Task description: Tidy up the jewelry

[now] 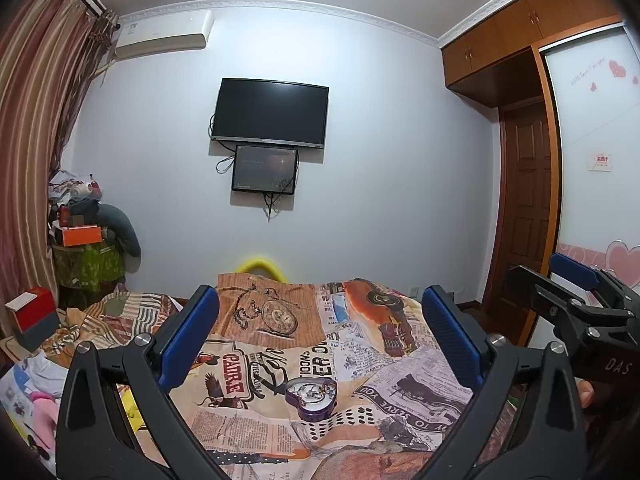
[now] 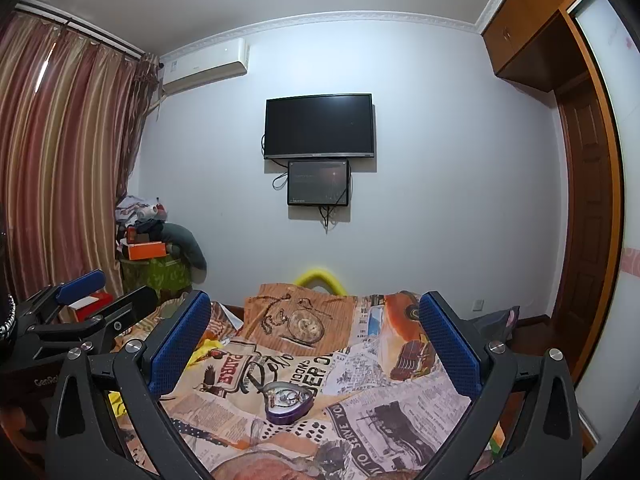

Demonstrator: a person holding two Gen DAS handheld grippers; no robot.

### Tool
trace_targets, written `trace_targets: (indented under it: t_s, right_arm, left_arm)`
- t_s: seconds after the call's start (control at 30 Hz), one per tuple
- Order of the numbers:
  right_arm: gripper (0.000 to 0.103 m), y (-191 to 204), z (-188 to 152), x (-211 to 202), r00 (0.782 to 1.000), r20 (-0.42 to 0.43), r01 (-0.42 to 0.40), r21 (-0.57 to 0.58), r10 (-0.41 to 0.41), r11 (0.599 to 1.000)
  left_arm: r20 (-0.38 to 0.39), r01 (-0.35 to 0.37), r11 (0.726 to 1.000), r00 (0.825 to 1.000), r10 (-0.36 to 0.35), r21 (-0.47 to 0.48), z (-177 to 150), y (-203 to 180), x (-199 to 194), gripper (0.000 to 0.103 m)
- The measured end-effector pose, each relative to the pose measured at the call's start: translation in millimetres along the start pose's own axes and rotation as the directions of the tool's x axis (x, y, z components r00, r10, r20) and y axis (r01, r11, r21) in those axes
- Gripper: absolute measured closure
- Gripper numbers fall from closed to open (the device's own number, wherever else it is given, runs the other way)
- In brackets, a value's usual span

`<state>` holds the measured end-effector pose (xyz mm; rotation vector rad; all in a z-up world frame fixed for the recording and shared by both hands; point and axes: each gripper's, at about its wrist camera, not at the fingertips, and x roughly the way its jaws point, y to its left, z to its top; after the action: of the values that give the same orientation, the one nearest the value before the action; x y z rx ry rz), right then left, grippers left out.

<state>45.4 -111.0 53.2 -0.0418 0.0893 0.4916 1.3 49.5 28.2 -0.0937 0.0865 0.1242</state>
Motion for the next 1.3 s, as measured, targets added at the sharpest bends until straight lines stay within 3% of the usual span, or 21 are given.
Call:
trace_targets:
  t_s: [1.3]
  right_arm:
    - [0.000,-4,-2,1,1.000,-0.027,-0.002,0.023,0.003,1.000]
  left_arm:
    - [-0.035,0.043,0.999,0.998,-0.043,-0.002,-2,7,10,0.001]
